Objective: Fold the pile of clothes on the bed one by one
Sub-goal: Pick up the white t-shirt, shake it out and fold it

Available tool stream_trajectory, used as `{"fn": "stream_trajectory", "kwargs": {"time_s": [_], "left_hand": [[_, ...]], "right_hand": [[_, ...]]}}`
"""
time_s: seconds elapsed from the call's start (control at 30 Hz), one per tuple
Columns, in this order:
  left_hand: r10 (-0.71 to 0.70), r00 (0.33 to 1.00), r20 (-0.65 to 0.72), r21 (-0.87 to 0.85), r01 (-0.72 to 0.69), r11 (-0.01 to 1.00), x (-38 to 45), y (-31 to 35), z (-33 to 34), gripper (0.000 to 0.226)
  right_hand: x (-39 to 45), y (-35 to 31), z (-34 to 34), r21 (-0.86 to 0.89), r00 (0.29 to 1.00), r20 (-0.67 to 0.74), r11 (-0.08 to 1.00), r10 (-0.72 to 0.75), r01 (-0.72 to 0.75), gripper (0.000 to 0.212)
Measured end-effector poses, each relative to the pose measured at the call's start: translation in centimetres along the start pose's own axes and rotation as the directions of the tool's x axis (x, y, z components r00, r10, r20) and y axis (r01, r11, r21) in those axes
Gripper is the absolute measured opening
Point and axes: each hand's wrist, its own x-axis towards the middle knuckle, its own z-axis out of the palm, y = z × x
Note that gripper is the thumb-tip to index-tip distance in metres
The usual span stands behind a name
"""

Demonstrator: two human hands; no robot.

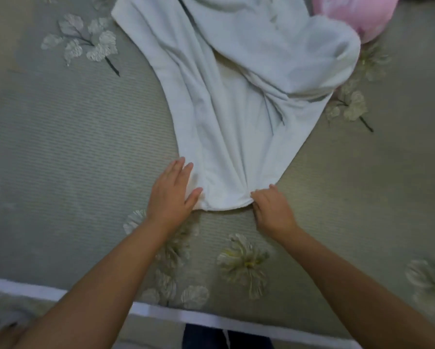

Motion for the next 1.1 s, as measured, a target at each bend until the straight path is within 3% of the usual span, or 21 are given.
{"fn": "stream_trajectory", "kwargs": {"time_s": [0.07, 0.17, 0.3, 0.37, 0.4, 0.43, 0.47, 0.5, 0.53, 0.57, 0.6, 0.67, 0.7, 0.77, 0.83, 0.93, 1.03, 1.1], "left_hand": [[0.055, 0.984, 0.17, 0.063, -0.066, 0.996, -2.6, 1.3, 1.2, 0.056], [0.083, 0.953, 0.292, 0.152, -0.132, 0.98, -5.4, 3.5, 3.3, 0.054], [0.102, 0.942, 0.321, 0.191, -0.17, 0.967, -7.7, 6.6, 4.5, 0.053], [0.112, 0.934, 0.339, 0.219, -0.194, 0.956, -8.1, 7.9, 5.0, 0.053], [0.095, 0.932, 0.35, 0.227, -0.183, 0.957, -8.2, 8.4, 5.1, 0.053], [0.062, 0.928, 0.367, 0.236, -0.158, 0.959, -8.4, 8.9, 5.3, 0.052], [0.023, 0.92, 0.391, 0.252, -0.131, 0.959, -8.6, 9.2, 5.5, 0.05], [-0.016, 0.906, 0.422, 0.275, -0.111, 0.955, -8.7, 9.4, 5.7, 0.048], [-0.05, 0.892, 0.45, 0.295, -0.096, 0.951, -8.8, 9.5, 5.8, 0.047], [-0.075, 0.88, 0.469, 0.307, -0.083, 0.948, -8.9, 9.4, 6.0, 0.046], [-0.091, 0.873, 0.479, 0.307, -0.07, 0.949, -8.8, 9.4, 6.0, 0.046], [-0.102, 0.874, 0.476, 0.296, -0.049, 0.954, -8.7, 9.3, 5.6, 0.046], [-0.102, 0.882, 0.46, 0.294, -0.043, 0.955, -8.7, 9.3, 5.3, 0.047], [-0.076, 0.91, 0.407, 0.295, -0.052, 0.954, -8.3, 9.6, 4.7, 0.049], [-0.039, 0.938, 0.345, 0.276, -0.062, 0.959, -7.6, 10.1, 4.1, 0.053], [0.033, 0.983, 0.182, 0.146, -0.06, 0.988, -5.9, 12.0, 3.3, 0.056], [0.15, 0.988, 0.044, 0.133, -0.154, 0.979, -4.2, 14.7, 4.1, 0.058], [0.157, 0.974, 0.166, 0.221, -0.191, 0.956, -3.6, 16.3, 5.4, 0.06]], "right_hand": [[-4.6, -0.9, -1.4, 0.057, 0.96, 0.263, 0.992, 0.095, -0.113, 0.005], [-11.2, -1.4, -2.5, 0.085, 0.715, 0.653, 0.914, 0.25, -0.397, 0.025], [-16.8, -0.6, -4.7, -0.067, 0.399, 0.882, 0.905, 0.251, -0.421, 0.028], [-17.9, 0.7, -5.8, -0.091, 0.319, 0.916, 0.901, 0.243, -0.424, 0.03], [-17.8, 1.5, -6.6, -0.097, 0.342, 0.902, 0.894, 0.266, -0.438, 0.031], [-17.3, 2.2, -7.5, -0.073, 0.436, 0.849, 0.883, 0.299, -0.464, 0.032], [-16.5, 3.0, -8.4, -0.013, 0.593, 0.733, 0.879, 0.332, -0.476, 0.033], [-15.3, 3.8, -9.1, 0.048, 0.777, 0.54, 0.91, 0.322, -0.411, 0.035], [-13.9, 4.5, -9.5, 0.036, 0.904, 0.315, 0.949, 0.287, -0.314, 0.039], [-12.3, 5.2, -9.7, -0.062, 0.964, 0.15, 0.975, 0.221, -0.214, 0.048], [-10.4, 5.8, -9.9, -0.173, 0.982, 0.07, 0.972, 0.175, -0.161, 0.06], [-6.9, 6.5, -9.9, -0.317, 0.942, 0.163, 0.92, 0.293, -0.231, 0.083], [-5.6, 6.9, -9.7, -0.382, 0.886, 0.252, 0.881, 0.389, -0.278, 0.086], [-4.2, 7.7, -9.1, -0.464, 0.794, 0.391, 0.845, 0.465, -0.266, 0.068], [-4.5, 8.3, -8.8, -0.406, 0.782, 0.527, 0.907, 0.331, -0.11, 0.041], [-8.6, 8.6, -9.2, -0.199, 0.734, 0.675, 0.977, 0.075, 0.083, 0.031], [-15.4, 8.8, -10.2, -0.061, 0.547, 0.837, 0.993, -0.001, 0.096, 0.026], [-19.6, 9.4, -10.9, -0.078, 0.425, 0.904, 0.994, 0.041, 0.072, 0.039]]}}
